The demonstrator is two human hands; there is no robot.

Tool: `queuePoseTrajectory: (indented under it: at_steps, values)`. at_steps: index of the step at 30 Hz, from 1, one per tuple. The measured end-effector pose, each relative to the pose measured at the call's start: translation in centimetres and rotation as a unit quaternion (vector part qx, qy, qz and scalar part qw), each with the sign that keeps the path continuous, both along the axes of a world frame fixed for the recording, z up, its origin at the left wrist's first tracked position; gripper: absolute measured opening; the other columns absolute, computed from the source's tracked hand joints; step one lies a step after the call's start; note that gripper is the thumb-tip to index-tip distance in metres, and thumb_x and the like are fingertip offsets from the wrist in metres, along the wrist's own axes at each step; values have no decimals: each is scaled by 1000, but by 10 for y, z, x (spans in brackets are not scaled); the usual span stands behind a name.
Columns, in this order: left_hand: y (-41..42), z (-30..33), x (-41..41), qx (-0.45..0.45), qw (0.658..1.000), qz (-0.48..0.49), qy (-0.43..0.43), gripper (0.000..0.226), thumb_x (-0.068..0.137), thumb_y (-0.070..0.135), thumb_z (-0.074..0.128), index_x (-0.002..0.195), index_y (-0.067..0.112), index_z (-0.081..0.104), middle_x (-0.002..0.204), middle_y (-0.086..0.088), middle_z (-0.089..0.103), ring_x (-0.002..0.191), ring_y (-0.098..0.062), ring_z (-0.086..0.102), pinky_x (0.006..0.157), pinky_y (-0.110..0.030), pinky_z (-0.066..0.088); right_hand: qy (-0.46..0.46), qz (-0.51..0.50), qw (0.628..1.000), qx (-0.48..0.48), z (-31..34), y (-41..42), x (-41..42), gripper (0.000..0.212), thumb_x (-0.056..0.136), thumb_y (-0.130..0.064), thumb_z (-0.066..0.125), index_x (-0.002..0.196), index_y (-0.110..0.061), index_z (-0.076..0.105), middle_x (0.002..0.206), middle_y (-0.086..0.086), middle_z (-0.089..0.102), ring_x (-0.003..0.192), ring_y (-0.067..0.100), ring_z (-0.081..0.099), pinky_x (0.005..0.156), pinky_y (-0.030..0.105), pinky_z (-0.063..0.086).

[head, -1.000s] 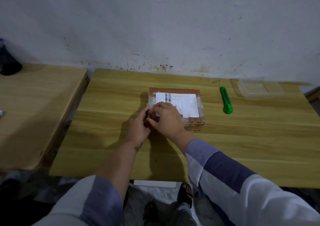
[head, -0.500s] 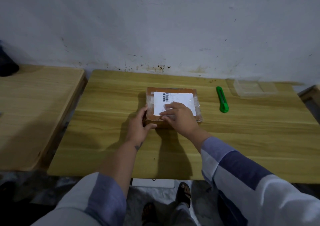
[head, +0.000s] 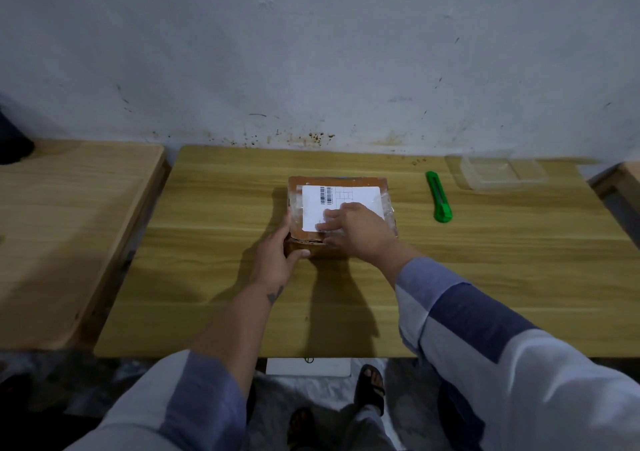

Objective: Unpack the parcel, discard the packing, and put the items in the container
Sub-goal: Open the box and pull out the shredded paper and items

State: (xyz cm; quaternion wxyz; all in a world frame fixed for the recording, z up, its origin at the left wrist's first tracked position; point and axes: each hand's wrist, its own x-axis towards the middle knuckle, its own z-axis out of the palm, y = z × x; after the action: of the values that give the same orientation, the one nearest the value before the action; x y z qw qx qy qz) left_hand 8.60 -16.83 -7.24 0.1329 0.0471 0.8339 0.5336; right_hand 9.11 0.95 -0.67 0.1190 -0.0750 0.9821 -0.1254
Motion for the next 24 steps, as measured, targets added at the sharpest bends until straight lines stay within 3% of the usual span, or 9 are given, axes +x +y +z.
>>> queuePoseTrajectory:
  at_steps: [3, 7, 10, 14, 18, 20, 22, 24]
  values:
    - [-1, 3, 0, -22, 1000, -6, 11, 87, 79, 16, 75, 149, 34, 25, 137, 5, 55, 124, -13, 52, 105, -40, 44, 28, 23, 999, 10, -5, -1, 7, 31, 95, -33, 50, 122, -26, 63, 127, 1, 62, 115, 27, 50, 92, 39, 46]
    - [-1, 10, 1, -60, 998, -16, 29, 85, 79, 42, 72, 149, 33, 25, 133, 8, 57, 121, -13, 53, 94, -26, 44, 62, -15, 998, -18, -11, -1, 15, 30, 95, -33, 47, 116, -20, 64, 112, 11, 62, 107, 32, 58, 81, 40, 51]
    - [2, 9, 1, -40, 999, 5, 14, 82, 81, 43, 69, 149, 34, 24, 134, 5, 57, 122, -14, 52, 92, -24, 42, 93, -11, 996, -11, -10, -2, 17, 28, 97, -32, 43, 111, -16, 62, 99, 10, 59, 89, 30, 59, 68, 36, 49]
    - [4, 9, 3, -48, 999, 9, 16, 82, 84, 42, 67, 150, 35, 18, 135, 3, 55, 124, -17, 50, 94, -26, 41, 135, -20, 991, -2, -9, -2, 17, 25, 97, -32, 41, 106, -19, 60, 95, 5, 64, 85, 27, 61, 62, 34, 47]
    - [4, 20, 5, -48, 997, 13, 55, 84, 84, 47, 65, 151, 36, 15, 147, 3, 43, 134, -20, 40, 101, -34, 38, 160, -19, 987, 6, -3, -2, 17, 25, 97, -32, 41, 104, -20, 62, 96, 2, 69, 87, 25, 64, 62, 32, 49]
    - [6, 29, 3, -44, 996, 21, 73, 82, 85, 45, 64, 151, 37, 15, 149, 3, 40, 135, -19, 37, 99, -31, 36, 175, -18, 984, 12, 2, -1, 16, 26, 97, -33, 41, 106, -21, 63, 98, 2, 71, 90, 25, 65, 63, 33, 49]
    - [9, 36, -2, -39, 995, 16, 92, 72, 88, 37, 64, 149, 33, 25, 145, 3, 46, 131, -17, 42, 94, -23, 38, 177, -21, 984, 4, 6, -1, 16, 28, 97, -34, 42, 109, -23, 64, 102, 2, 71, 95, 25, 65, 65, 33, 47]
    - [8, 39, -7, -44, 993, 12, 107, 63, 88, 32, 65, 145, 30, 37, 143, 1, 49, 130, -18, 46, 96, -25, 43, 177, -22, 983, -28, 10, -1, 17, 28, 95, -36, 46, 110, -23, 66, 106, 2, 72, 100, 25, 64, 75, 36, 50]
